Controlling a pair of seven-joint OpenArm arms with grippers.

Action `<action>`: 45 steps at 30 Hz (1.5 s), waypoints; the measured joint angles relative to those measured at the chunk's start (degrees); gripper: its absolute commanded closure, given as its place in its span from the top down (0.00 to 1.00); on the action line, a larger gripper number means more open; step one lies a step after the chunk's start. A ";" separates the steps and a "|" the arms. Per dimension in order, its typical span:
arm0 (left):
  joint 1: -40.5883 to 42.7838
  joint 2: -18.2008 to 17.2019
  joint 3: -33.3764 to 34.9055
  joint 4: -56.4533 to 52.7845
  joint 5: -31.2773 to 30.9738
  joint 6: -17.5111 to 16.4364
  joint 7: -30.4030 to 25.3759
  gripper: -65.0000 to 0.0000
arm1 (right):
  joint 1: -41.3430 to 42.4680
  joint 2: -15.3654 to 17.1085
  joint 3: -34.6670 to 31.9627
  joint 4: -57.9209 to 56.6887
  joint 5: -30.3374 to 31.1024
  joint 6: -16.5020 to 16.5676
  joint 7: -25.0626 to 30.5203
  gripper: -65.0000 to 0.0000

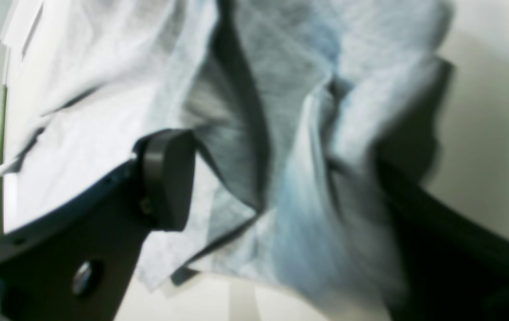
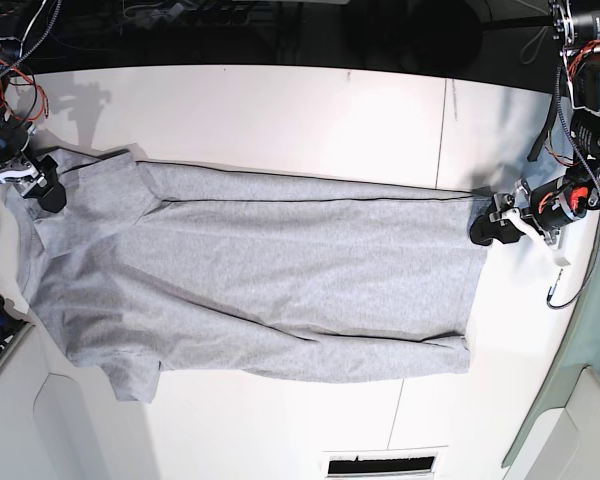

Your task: Layout the t-shirt on the table in an organized manner, then fold the t-shirt properly

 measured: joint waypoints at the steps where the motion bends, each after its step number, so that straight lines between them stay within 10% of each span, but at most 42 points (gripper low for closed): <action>1: -0.33 0.20 -0.02 -0.52 0.17 -0.02 -0.09 0.67 | 0.09 0.00 0.00 0.00 -0.02 -0.02 -0.11 0.67; 7: -0.55 1.62 -0.31 -0.72 3.21 -0.44 -0.31 0.65 | 0.04 0.00 0.00 0.00 0.02 -0.02 -0.04 0.66; 10: -0.02 2.36 -0.28 -0.70 4.09 -0.76 -0.39 0.28 | 0.04 0.00 0.00 0.00 0.02 0.00 -0.17 0.63; 13: 1.07 3.15 -0.31 -0.76 3.56 -4.55 0.20 0.00 | 0.04 0.00 0.00 -0.04 -0.39 -0.92 -0.83 0.28; 15: 1.31 3.32 -0.31 -0.74 3.17 -4.98 0.83 0.00 | -0.22 -0.04 -0.02 -0.22 -0.24 -0.94 -1.60 0.00; 26: 8.74 0.57 0.04 12.66 0.55 -4.55 10.36 0.00 | -4.52 2.21 0.04 4.92 1.62 -1.14 -8.02 0.00; 45: 22.32 -3.63 0.13 23.65 -1.16 -4.52 10.21 0.00 | -18.23 2.23 0.04 20.96 3.54 -1.07 -9.03 0.00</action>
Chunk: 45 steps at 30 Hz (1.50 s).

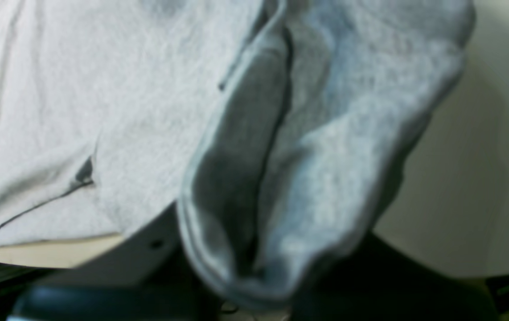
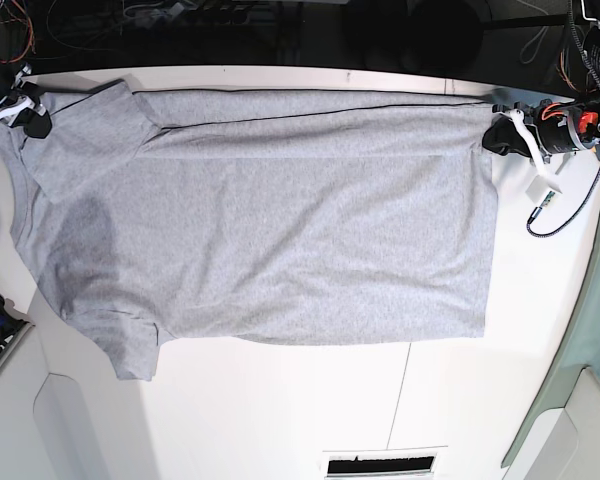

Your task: Layout the t-shirt on the table in an organized manner, then fold the t-shirt properly

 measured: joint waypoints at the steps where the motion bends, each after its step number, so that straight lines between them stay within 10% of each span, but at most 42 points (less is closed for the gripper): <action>1: 0.00 0.00 0.00 0.00 -0.02 0.00 0.00 0.00 | 0.00 0.00 0.00 0.00 0.00 0.00 0.00 0.00; 8: 0.13 -0.02 0.00 0.00 -2.45 0.00 0.33 0.33 | 0.02 0.00 0.24 0.00 -0.02 0.02 0.66 0.42; 20: -2.32 -0.02 0.00 10.19 -5.88 0.02 -0.02 0.34 | 5.84 2.60 8.52 0.68 -1.42 -0.11 2.93 0.42; 26: -5.68 0.00 0.00 9.27 -5.75 0.04 -1.81 0.50 | 12.46 5.29 7.61 0.28 -6.10 -2.01 4.31 0.42; 36: -16.09 -0.04 4.92 -3.15 -5.55 0.20 -3.48 0.51 | 31.76 10.14 -8.37 -21.16 -20.15 -10.95 16.39 0.42; 45: -19.82 0.07 9.01 -8.92 -3.58 0.17 -5.22 0.59 | 47.47 10.78 -17.81 -45.48 -28.15 -12.26 25.77 0.42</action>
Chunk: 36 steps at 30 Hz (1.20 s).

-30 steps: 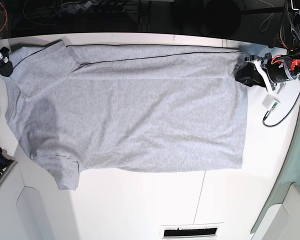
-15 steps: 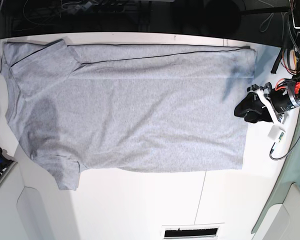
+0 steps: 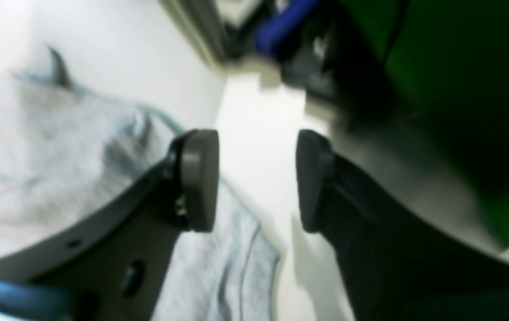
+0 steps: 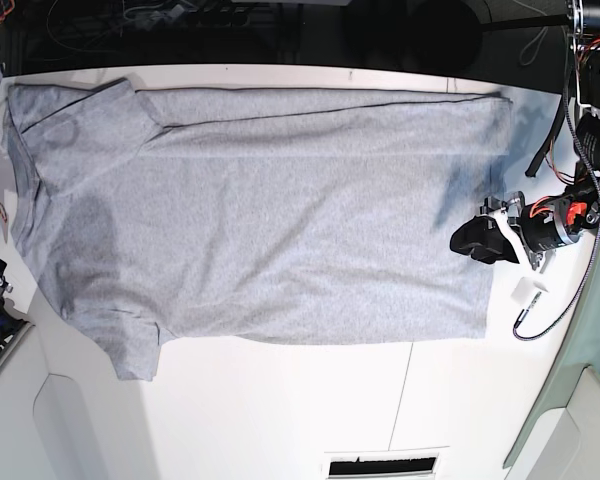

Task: Layout the t-shirt on the table in an organized manner, then fold the t-shirt properly
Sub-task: 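Grasp the hem side with the left gripper and fold it over the body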

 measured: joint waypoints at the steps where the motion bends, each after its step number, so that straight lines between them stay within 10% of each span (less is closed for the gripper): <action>1: -0.09 0.02 0.00 -0.85 0.15 0.00 -0.15 0.61 | 0.22 0.00 -0.50 -2.23 -0.37 0.07 0.70 0.42; 29: -15.12 5.31 -0.39 -30.25 13.60 7.17 -17.33 0.60 | -1.86 -3.39 -0.87 -9.22 1.73 11.69 5.55 0.32; 34: -14.91 5.31 -0.39 -30.45 14.51 2.12 -14.88 0.00 | -2.19 -3.32 -0.87 -7.89 1.51 11.76 4.66 0.00; 36: -14.67 5.35 -0.35 -29.94 12.98 -0.22 -12.02 0.00 | -2.21 -3.32 -0.87 -6.12 1.31 11.78 4.17 0.00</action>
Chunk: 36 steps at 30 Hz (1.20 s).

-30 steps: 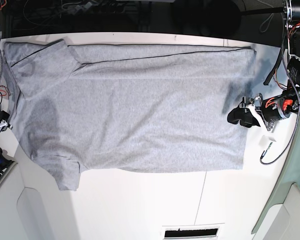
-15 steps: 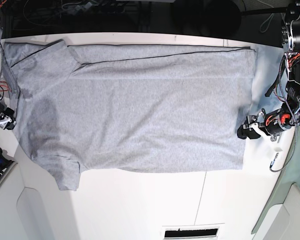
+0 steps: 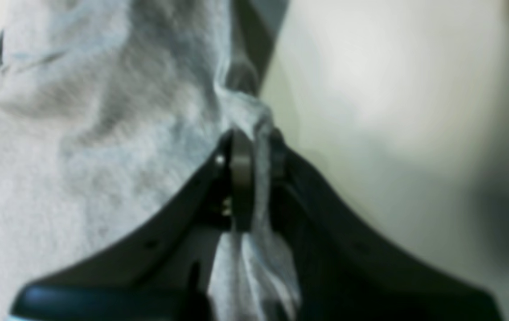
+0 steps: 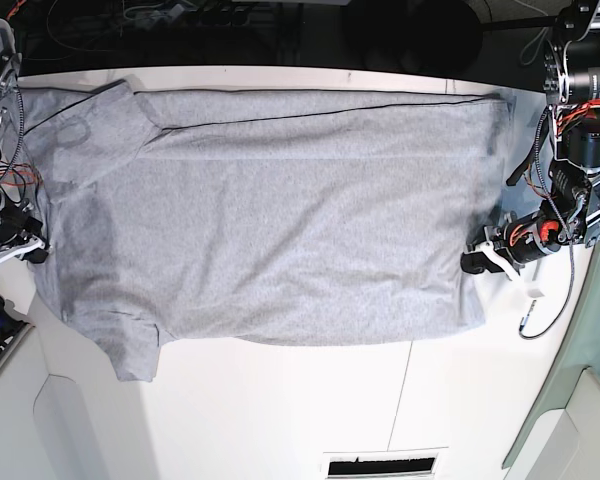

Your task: Layout the t-shirt on the table in an organized manner, then fold the t-shirt properly

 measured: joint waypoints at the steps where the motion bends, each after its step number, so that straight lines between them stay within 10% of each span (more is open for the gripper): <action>1: 0.00 0.11 0.02 0.76 -0.98 0.04 2.14 0.00 | 0.02 0.02 0.00 1.18 0.00 -0.02 -0.66 0.00; 7: 1.62 -0.96 0.26 7.96 -13.18 0.26 14.03 0.00 | -0.85 0.35 -0.07 10.56 3.69 -0.20 -13.14 0.00; 18: 8.68 -8.02 0.35 22.18 -26.91 0.26 24.87 0.00 | -16.59 4.42 0.22 29.44 10.14 -0.17 -14.25 0.00; 33: 21.33 -10.23 0.37 33.94 -27.98 0.26 24.94 0.07 | -27.69 4.33 11.54 32.57 10.78 0.11 -14.12 0.00; 36: 21.59 -10.19 0.39 33.92 -27.71 0.26 24.96 0.31 | -28.46 4.09 11.54 32.50 11.80 -0.35 -13.92 0.32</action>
